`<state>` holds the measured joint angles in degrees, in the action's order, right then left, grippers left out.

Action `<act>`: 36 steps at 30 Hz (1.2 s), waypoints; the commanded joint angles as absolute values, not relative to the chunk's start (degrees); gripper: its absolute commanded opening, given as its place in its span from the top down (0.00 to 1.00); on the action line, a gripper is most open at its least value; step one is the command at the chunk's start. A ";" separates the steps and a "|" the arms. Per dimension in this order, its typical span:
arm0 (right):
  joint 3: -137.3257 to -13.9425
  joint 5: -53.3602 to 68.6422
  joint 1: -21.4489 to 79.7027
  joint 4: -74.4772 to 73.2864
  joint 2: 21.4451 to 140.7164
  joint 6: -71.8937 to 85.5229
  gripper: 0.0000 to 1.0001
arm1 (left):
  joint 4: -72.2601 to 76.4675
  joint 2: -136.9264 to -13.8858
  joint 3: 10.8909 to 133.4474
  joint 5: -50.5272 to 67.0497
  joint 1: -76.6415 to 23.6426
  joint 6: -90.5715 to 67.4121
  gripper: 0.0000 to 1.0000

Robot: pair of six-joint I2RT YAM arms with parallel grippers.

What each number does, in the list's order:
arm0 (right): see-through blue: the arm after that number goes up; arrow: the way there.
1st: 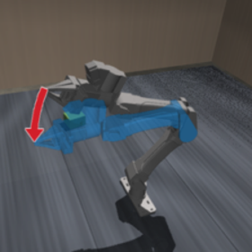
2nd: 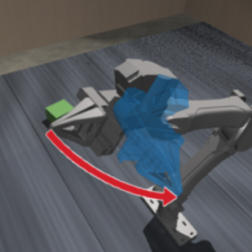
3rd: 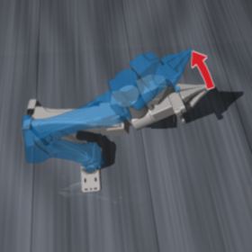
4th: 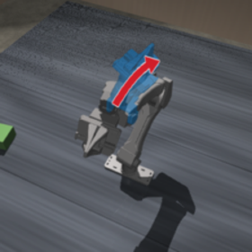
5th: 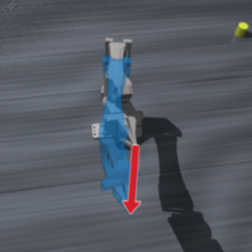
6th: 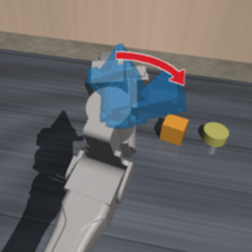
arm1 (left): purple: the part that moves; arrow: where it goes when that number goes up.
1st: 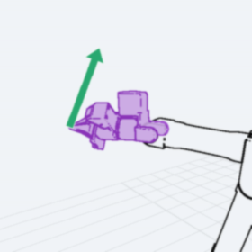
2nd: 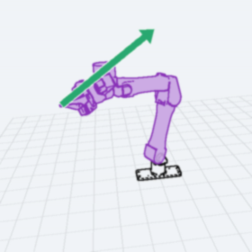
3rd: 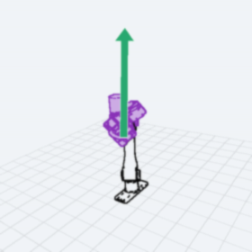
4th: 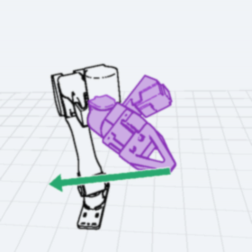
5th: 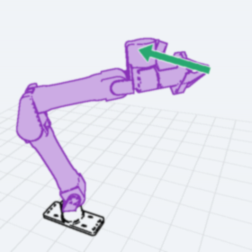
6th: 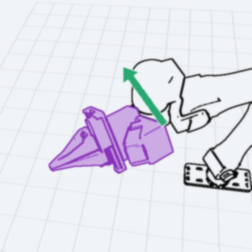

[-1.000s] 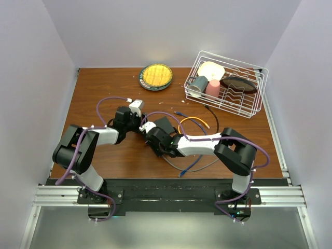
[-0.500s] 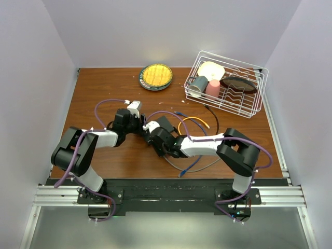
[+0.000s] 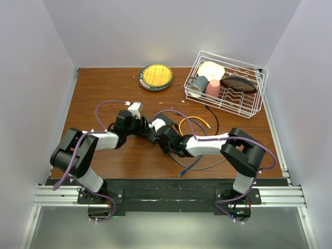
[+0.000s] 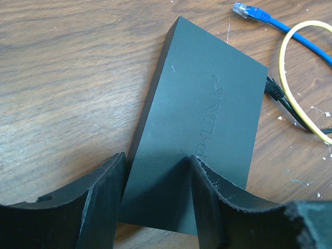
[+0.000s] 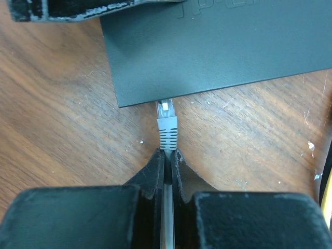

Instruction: Insert the plug into the switch port

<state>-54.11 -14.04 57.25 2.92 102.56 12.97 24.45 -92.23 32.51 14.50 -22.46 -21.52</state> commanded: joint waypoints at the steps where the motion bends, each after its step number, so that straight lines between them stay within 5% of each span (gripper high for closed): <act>1: -54.49 -14.51 54.76 20.83 106.00 7.75 1.00 | 7.12 -96.50 29.00 36.12 -32.17 -28.22 0.82; 17: -58.01 -10.64 54.67 24.52 107.66 4.84 1.00 | 9.05 -98.08 29.53 39.02 -37.44 -29.35 0.88; 25: -59.41 -5.19 54.67 27.95 108.02 1.32 1.00 | 8.96 -97.82 30.41 39.73 -40.16 -29.97 1.00; 36: -60.03 -2.47 54.67 25.41 108.90 2.10 1.00 | 8.44 -97.03 30.15 35.79 -40.61 -31.11 1.00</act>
<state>-55.57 -7.75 54.94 1.15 103.02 3.38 26.26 -93.65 33.87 7.84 -26.70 -21.39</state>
